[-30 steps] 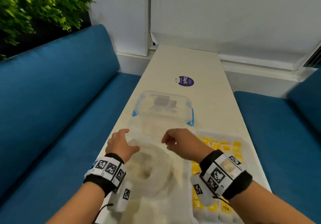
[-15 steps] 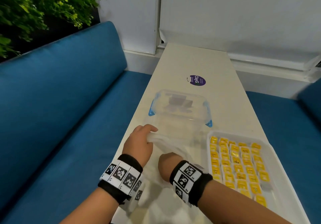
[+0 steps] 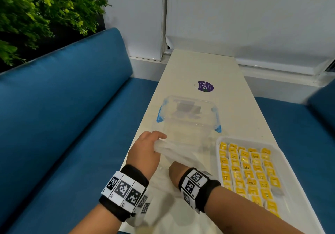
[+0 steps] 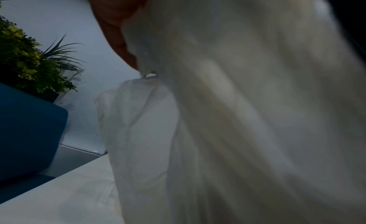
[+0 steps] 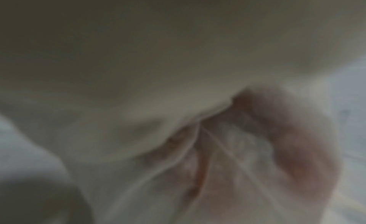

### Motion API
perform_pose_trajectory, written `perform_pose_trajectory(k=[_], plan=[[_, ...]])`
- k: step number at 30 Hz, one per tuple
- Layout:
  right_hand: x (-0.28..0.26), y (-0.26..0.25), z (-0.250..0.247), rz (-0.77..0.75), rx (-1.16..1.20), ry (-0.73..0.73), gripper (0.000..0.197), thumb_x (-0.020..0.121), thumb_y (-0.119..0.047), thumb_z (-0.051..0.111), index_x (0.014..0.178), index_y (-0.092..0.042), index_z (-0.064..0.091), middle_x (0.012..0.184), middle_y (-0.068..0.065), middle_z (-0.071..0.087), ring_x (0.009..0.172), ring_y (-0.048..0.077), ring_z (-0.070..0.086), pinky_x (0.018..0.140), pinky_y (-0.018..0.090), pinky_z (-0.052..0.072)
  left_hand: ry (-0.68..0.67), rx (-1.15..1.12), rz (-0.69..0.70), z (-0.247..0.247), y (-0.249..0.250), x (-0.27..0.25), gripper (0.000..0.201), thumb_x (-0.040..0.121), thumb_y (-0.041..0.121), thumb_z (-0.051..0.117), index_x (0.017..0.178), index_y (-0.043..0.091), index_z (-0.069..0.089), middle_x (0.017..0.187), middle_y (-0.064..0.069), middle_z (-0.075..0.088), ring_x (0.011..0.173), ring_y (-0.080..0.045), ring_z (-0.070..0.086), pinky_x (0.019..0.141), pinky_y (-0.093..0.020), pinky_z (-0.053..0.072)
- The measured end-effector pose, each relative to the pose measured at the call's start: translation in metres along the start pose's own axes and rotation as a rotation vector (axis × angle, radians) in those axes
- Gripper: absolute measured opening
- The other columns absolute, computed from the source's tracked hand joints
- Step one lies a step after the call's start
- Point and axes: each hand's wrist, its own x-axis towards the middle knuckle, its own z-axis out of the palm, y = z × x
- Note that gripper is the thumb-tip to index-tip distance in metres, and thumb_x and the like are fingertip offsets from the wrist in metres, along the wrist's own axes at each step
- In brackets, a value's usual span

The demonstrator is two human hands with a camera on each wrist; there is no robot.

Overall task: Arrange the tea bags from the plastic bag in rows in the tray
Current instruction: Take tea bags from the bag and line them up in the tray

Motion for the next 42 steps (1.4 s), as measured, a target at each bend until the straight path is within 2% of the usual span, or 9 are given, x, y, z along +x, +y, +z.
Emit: perform_pose_trajectory(k=[4,6,10,16,23,27,33,39,42], plan=[[-0.024,-0.004,-0.028,-0.035,0.172,-0.059,0.036,0.1,-0.009,0.038,0.132,0.008,0.044,0.128,0.027,0.049,0.116,0.03,0.047,0.109,0.033,0.026,-0.047,0.023,-0.039,0.005,-0.003,0.003,0.052,0.079,-0.01,0.038,0.111,0.024,0.063,0.106,0.002,0.054,0.093,-0.018,0.056,0.083,-0.028,0.047],[-0.044,-0.003,-0.05,-0.069,0.367,0.005,0.031,0.096,-0.012,0.046,0.122,0.003,0.055,0.115,0.021,0.055,0.094,0.026,0.047,0.095,0.033,0.04,-0.065,0.048,-0.083,0.007,-0.011,0.005,0.05,0.081,-0.009,0.037,0.112,0.022,0.062,0.107,0.0,0.053,0.095,-0.02,0.056,0.085,-0.031,0.047],[-0.078,0.008,-0.064,-0.199,0.596,0.262,0.004,0.085,-0.005,0.055,0.085,-0.01,0.056,0.094,0.014,0.057,0.086,0.024,0.049,0.071,0.028,0.036,-0.099,0.064,-0.194,0.013,-0.029,0.015,0.046,0.083,-0.007,0.036,0.11,0.021,0.063,0.101,-0.002,0.052,0.088,-0.02,0.052,0.079,-0.028,0.044],[-0.105,0.041,-0.068,-0.213,1.279,0.364,0.035,0.069,0.015,0.059,0.056,-0.018,0.061,0.059,0.003,0.06,0.055,0.021,0.058,0.06,0.033,0.053,-0.224,0.129,-0.327,0.031,-0.043,0.023,0.041,0.085,0.0,0.04,0.116,0.022,0.056,0.115,-0.008,0.056,0.088,-0.02,0.052,0.081,-0.03,0.046],[-0.132,0.1,-0.054,-0.13,1.559,0.397,0.025,0.079,0.011,0.057,0.079,-0.015,0.055,0.068,0.003,0.057,0.046,0.016,0.057,0.046,0.025,0.052,-0.166,0.371,-0.264,0.017,-0.005,0.031,0.073,0.074,0.02,0.066,0.138,0.029,0.034,0.144,-0.002,0.033,0.129,-0.026,0.033,0.106,-0.041,0.031],[-0.147,0.123,-0.048,-0.11,1.575,0.43,0.024,0.079,0.009,0.058,0.083,-0.015,0.057,0.073,0.003,0.059,0.05,0.019,0.059,0.043,0.025,0.049,-0.089,-0.06,-0.151,0.028,0.055,0.03,0.057,0.08,0.01,0.06,0.132,0.025,0.041,0.138,0.0,0.038,0.126,-0.02,0.037,0.1,-0.031,0.033],[-0.17,0.145,-0.04,-0.019,1.347,0.599,0.021,0.08,-0.001,0.059,0.078,-0.022,0.053,0.072,0.001,0.058,0.052,0.011,0.056,0.045,0.024,0.049,-0.408,-0.832,-0.469,0.091,0.127,0.012,0.02,0.094,0.037,0.045,0.111,0.027,0.051,0.106,0.001,0.057,0.092,-0.02,0.057,0.082,-0.036,0.044],[-0.194,0.164,-0.013,-0.004,1.092,0.658,0.006,0.082,-0.014,0.061,0.079,-0.018,0.057,0.07,-0.008,0.058,0.063,0.006,0.054,0.06,0.02,0.045,-0.522,-1.194,-0.642,0.142,0.145,-0.009,0.03,0.099,0.031,0.035,0.106,0.013,0.058,0.087,-0.007,0.071,0.076,-0.021,0.065,0.077,-0.042,0.053],[-0.195,0.181,0.008,0.083,1.201,0.684,0.015,0.082,-0.007,0.062,0.095,-0.01,0.068,0.085,0.0,0.069,0.075,0.013,0.065,0.071,0.021,0.054,-0.517,-1.182,-0.679,0.154,0.147,-0.011,0.031,0.1,0.028,0.035,0.096,0.009,0.059,0.07,-0.009,0.069,0.056,-0.019,0.067,0.058,-0.032,0.057]])
